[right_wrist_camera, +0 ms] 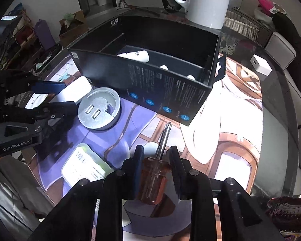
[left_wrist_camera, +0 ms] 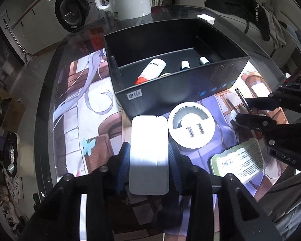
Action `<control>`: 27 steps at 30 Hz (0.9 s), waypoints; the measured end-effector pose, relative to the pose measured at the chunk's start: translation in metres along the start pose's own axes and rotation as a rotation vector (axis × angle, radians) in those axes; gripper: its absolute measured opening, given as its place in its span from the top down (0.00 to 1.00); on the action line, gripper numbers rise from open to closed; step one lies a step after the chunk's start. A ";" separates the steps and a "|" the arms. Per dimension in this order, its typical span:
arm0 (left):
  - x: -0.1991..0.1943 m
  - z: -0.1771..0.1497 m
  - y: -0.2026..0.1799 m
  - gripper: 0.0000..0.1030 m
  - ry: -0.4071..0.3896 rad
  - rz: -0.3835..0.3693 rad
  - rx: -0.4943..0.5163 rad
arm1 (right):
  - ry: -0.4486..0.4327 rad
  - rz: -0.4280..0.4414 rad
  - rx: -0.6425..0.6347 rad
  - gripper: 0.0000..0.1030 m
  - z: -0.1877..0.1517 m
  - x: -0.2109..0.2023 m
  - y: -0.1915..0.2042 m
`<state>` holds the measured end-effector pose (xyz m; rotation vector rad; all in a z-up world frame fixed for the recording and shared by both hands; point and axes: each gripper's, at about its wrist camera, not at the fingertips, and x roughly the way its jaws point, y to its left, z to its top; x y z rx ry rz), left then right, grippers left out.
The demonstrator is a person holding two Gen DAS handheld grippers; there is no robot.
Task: Organize rigid objects
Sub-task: 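Lift the white case with the left tool while the right tool lifts the screwdriver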
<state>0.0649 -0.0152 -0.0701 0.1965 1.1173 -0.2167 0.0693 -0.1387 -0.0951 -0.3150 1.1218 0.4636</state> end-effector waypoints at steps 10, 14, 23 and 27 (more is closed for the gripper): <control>-0.014 0.003 0.005 0.64 -0.062 -0.036 -0.004 | -0.081 0.012 -0.004 0.75 0.001 -0.025 0.008; -0.032 0.006 0.000 0.64 -0.123 -0.038 0.016 | -0.115 0.030 -0.008 0.75 0.003 -0.035 0.013; -0.052 0.009 -0.002 0.64 -0.208 -0.069 0.012 | -0.140 0.068 -0.025 0.76 0.000 -0.044 0.022; -0.081 0.010 -0.005 0.64 -0.341 -0.069 0.016 | -0.239 0.042 -0.053 0.76 0.002 -0.061 0.023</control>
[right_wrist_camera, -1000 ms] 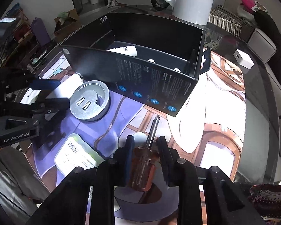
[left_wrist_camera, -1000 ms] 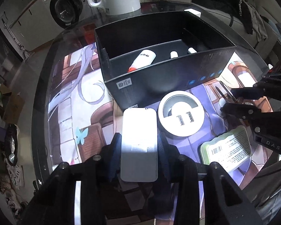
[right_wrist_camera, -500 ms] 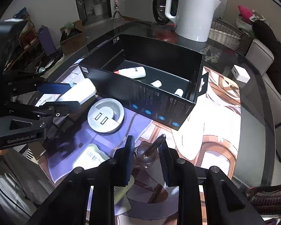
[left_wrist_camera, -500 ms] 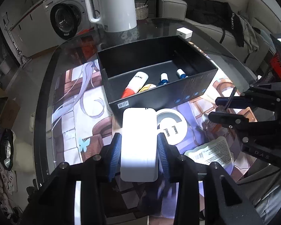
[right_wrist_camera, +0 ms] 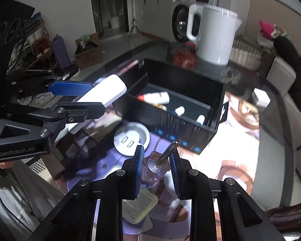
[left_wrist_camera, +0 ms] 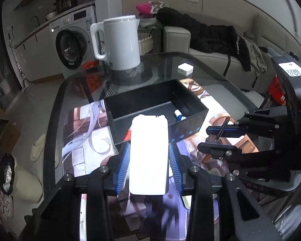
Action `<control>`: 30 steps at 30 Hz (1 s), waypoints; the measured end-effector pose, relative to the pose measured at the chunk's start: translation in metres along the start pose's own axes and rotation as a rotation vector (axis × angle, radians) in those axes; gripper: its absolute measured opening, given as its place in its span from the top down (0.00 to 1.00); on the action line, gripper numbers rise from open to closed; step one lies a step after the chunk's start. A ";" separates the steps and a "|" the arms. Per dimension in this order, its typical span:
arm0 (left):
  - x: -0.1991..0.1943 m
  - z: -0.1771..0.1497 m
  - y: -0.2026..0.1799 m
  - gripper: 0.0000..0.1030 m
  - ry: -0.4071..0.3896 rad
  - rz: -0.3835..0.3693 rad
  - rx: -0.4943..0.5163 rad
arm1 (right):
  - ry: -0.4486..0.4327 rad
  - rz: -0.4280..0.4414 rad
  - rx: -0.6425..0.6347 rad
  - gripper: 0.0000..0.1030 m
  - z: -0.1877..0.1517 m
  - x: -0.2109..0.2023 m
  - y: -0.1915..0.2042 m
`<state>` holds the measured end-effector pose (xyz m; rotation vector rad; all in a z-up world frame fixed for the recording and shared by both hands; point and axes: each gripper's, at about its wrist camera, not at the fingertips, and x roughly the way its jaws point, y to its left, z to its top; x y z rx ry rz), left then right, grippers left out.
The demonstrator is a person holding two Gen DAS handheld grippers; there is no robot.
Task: Organize rigid objects
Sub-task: 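Lift the white case with the left tool while the right tool lifts the screwdriver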
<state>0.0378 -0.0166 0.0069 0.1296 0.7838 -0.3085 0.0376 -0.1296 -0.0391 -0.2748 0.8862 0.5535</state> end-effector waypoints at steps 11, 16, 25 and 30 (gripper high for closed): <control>-0.044 0.008 0.002 0.64 -0.283 0.093 0.008 | -0.435 -0.104 -0.020 0.76 0.007 -0.074 0.014; -0.053 0.006 0.004 0.64 -0.355 0.104 -0.005 | -0.573 -0.144 -0.020 0.76 0.001 -0.094 0.021; -0.058 0.004 0.007 0.64 -0.403 0.111 -0.020 | -0.596 -0.146 -0.017 0.78 0.000 -0.094 0.030; -0.061 0.010 0.010 0.64 -0.443 0.107 -0.051 | -0.632 -0.161 -0.023 0.78 0.000 -0.099 0.031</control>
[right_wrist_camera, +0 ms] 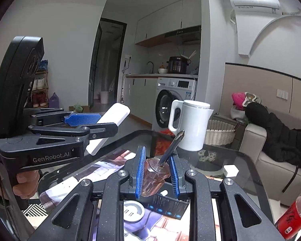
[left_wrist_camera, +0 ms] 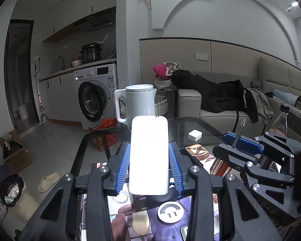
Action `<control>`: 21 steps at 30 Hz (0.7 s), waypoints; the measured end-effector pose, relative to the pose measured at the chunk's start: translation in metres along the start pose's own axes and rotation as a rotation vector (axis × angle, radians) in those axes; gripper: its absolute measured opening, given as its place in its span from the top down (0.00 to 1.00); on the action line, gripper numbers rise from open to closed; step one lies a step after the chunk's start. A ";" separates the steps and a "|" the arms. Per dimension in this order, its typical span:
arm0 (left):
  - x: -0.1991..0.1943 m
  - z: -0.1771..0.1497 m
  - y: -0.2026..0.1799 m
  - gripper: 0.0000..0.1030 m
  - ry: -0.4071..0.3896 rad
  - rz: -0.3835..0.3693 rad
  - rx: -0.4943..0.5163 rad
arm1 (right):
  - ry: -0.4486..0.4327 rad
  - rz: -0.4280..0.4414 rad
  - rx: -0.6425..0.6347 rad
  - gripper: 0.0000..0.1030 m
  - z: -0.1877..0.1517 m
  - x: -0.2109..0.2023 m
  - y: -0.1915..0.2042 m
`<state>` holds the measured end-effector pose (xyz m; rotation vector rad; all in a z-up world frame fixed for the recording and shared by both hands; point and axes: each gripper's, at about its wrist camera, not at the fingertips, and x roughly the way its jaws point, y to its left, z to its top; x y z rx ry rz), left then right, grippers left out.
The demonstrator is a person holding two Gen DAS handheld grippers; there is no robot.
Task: Organize rigid objects
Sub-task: 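Lift the white case with the left tool while the right tool lifts the screwdriver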
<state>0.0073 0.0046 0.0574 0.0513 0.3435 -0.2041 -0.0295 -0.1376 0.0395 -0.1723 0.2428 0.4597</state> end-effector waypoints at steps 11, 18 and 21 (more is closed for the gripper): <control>0.020 0.027 0.015 0.64 -0.103 0.048 -0.073 | -0.101 -0.064 0.045 0.78 0.033 0.017 -0.014; 0.045 0.031 0.020 0.64 -0.105 0.073 -0.099 | -0.069 -0.106 0.074 0.78 0.040 0.053 -0.027; 0.053 0.027 0.022 0.64 -0.089 0.075 -0.115 | -0.059 -0.118 0.080 0.78 0.042 0.061 -0.030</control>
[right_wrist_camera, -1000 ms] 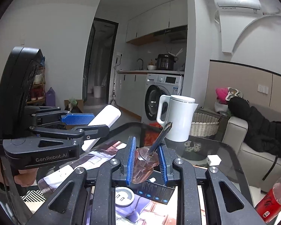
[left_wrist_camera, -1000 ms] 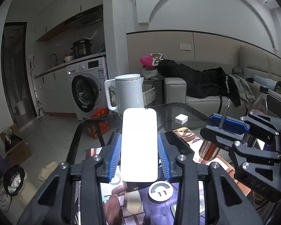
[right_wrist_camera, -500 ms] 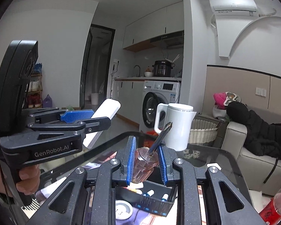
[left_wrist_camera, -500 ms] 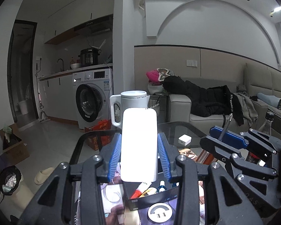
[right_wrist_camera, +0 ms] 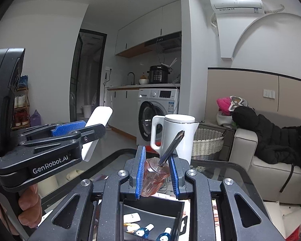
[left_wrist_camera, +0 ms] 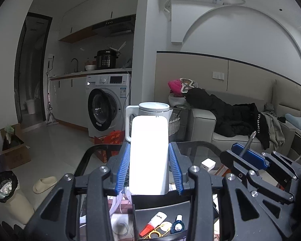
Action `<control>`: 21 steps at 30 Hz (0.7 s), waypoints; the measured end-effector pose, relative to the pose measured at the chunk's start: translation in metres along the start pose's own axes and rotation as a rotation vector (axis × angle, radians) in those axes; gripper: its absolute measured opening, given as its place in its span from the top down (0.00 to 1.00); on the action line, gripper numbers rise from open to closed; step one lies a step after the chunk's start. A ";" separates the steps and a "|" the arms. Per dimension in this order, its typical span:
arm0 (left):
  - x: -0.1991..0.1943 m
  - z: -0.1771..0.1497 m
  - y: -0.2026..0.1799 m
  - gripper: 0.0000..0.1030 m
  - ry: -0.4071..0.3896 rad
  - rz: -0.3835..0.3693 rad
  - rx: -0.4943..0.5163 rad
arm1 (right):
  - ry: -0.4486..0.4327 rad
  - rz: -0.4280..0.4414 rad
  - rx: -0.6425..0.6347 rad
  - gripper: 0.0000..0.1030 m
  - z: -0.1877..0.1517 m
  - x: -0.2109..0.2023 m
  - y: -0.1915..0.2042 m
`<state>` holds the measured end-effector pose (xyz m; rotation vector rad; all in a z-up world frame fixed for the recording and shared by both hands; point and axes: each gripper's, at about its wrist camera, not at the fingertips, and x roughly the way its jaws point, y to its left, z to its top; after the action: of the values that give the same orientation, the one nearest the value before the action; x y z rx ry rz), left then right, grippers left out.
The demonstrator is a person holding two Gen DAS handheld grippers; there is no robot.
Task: Organize rigid objects
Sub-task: 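Lift the white case with the left tool while the right tool lifts the screwdriver, then lower the white case into the box with the left tool while the right tool drops the screwdriver in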
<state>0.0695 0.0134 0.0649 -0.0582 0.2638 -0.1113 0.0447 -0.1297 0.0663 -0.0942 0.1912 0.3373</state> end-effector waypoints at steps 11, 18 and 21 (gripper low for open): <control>0.033 -0.010 0.000 0.64 0.143 0.010 -0.015 | 0.085 -0.014 0.013 0.78 -0.006 0.026 -0.003; 0.064 -0.020 -0.007 0.64 0.310 -0.020 -0.030 | 0.227 0.008 0.093 0.78 -0.016 0.053 -0.018; 0.076 -0.029 -0.009 0.64 0.389 -0.018 -0.018 | 0.287 0.011 0.084 0.78 -0.022 0.064 -0.018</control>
<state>0.1342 -0.0061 0.0184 -0.0564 0.6528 -0.1384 0.1065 -0.1289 0.0327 -0.0581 0.4902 0.3253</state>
